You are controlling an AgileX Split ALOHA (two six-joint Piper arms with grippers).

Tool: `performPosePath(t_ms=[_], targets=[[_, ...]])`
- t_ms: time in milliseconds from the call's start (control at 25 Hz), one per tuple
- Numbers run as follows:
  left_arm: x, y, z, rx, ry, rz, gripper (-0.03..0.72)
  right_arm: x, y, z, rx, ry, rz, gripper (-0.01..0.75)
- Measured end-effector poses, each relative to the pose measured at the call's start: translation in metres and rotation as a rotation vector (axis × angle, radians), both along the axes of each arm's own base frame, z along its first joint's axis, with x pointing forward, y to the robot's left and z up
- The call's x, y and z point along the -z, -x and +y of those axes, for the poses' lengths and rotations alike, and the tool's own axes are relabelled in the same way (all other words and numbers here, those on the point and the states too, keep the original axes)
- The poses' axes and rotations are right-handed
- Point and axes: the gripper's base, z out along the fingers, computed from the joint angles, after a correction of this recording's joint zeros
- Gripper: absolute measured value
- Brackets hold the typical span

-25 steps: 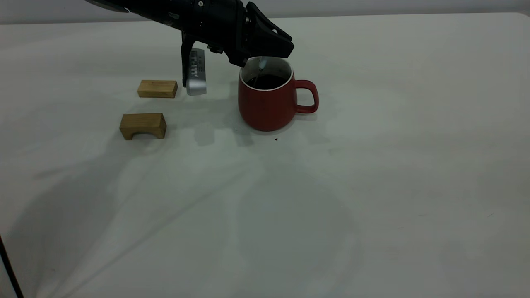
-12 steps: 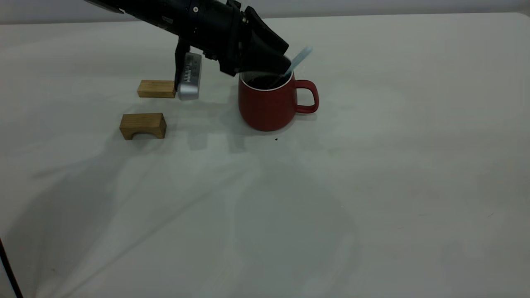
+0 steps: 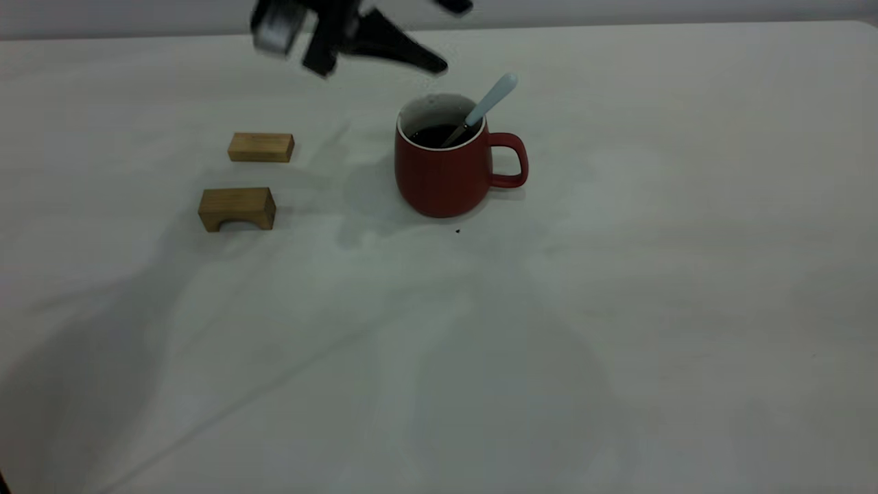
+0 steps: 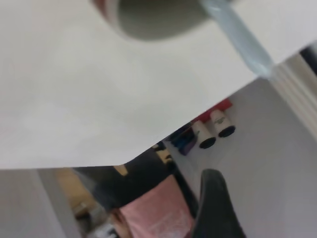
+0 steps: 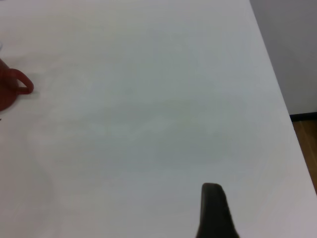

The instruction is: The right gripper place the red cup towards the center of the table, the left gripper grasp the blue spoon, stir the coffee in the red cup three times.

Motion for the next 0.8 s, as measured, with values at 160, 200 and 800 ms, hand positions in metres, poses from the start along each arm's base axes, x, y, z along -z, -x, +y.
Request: performPosePath(t_ms=[160, 200, 800], targets=[[-0.04, 0.003, 0.001, 0.044, 0.013, -0.129, 0.574, 0.0, 0.0, 0.0, 0.0, 0.0, 0.0, 0.547], [-0.051, 0.004, 0.001, 0.053, 0.017, -0.164, 0.574, 0.0, 0.0, 0.0, 0.0, 0.0, 0.0, 0.547], [-0.262, 0.107, 0.07, 0.811, -0.554, -1.238, 0.575, 0.0, 0.0, 0.0, 0.0, 0.0, 0.0, 0.547]])
